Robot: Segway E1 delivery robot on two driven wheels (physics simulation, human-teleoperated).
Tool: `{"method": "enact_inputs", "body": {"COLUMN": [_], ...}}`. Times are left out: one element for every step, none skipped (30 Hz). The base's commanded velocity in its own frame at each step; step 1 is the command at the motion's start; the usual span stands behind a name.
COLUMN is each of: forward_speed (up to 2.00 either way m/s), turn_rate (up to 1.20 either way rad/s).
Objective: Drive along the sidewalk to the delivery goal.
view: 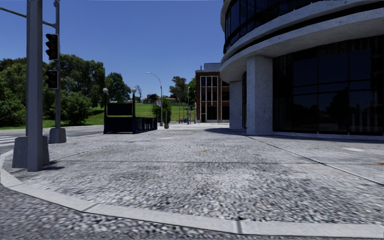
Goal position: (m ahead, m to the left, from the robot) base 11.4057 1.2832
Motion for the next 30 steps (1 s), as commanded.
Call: {"method": "enact_inputs", "body": {"forward_speed": [2.00, 2.00, 2.00, 2.00, 2.00, 2.00, 2.00, 2.00, 2.00, 2.00, 2.00, 2.00, 2.00, 1.94, 1.69, 1.69, 1.48, 1.39, 1.39, 1.33, 1.32, 1.31, 1.31, 1.31, 1.31, 1.31, 1.31, 1.31, 1.31, 1.31], "turn_rate": [0.00, 0.00, 0.00, 0.00, 0.00, 0.00, 0.00, 0.00, 0.00, 0.00, 0.00, 0.00, 0.00, 0.00, 0.00, 0.00, 0.00, 0.00, 0.00, 0.00, 0.00, 0.00, 0.00, 0.00, 0.00, 0.00, 0.00, 0.00, 0.00, 0.00]}}
